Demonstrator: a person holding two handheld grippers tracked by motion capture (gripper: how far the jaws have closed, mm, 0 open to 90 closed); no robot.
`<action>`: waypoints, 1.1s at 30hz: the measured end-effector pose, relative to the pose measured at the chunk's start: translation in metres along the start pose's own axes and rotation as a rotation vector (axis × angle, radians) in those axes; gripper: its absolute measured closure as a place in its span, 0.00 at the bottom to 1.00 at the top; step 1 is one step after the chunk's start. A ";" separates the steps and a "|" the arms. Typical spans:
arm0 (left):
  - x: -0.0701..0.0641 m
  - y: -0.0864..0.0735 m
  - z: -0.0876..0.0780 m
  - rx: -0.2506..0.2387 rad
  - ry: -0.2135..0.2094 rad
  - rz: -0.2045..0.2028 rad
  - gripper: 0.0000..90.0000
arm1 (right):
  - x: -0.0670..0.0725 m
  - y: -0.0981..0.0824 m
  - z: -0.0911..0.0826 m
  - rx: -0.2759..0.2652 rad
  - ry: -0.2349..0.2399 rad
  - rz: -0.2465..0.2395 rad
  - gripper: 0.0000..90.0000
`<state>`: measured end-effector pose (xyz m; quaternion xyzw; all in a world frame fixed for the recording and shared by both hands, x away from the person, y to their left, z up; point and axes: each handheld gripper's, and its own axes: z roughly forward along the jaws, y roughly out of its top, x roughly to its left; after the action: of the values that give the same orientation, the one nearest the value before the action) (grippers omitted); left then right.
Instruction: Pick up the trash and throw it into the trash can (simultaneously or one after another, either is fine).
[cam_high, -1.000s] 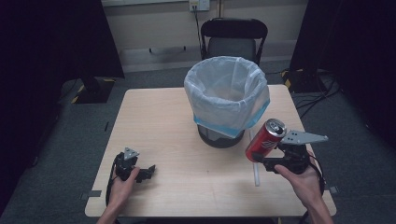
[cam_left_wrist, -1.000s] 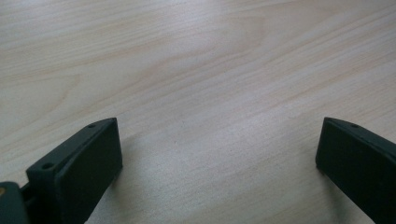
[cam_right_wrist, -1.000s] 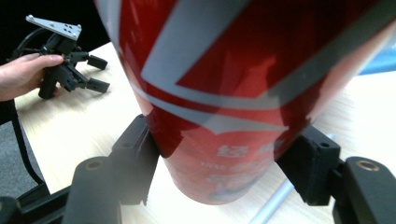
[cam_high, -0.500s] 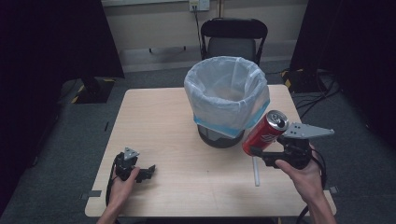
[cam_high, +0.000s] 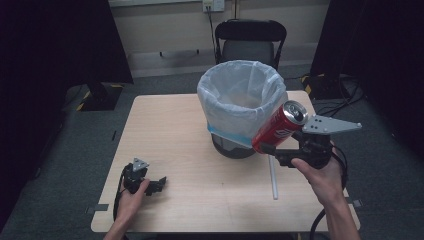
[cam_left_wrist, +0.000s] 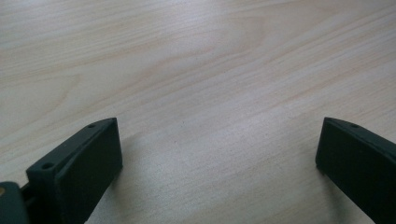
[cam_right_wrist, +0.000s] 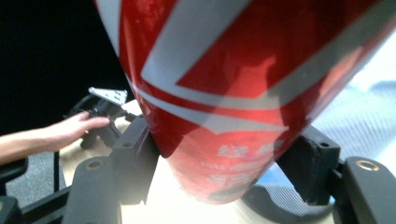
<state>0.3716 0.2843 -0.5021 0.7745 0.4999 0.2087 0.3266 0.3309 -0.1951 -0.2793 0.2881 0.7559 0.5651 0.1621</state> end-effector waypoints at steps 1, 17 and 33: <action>0.000 0.000 0.000 0.000 0.000 0.000 0.00 | 0.001 0.001 0.000 -0.003 0.000 -0.001 0.38; 0.000 0.000 0.000 0.001 0.000 0.000 0.00 | 0.004 0.041 0.014 -0.057 0.030 -0.009 0.38; 0.000 0.000 0.000 0.001 0.000 0.000 0.00 | -0.005 0.075 0.037 -0.111 0.038 0.007 0.38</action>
<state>0.3717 0.2843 -0.5021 0.7747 0.4999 0.2085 0.3264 0.3748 -0.1557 -0.2203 0.2705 0.7255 0.6120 0.1612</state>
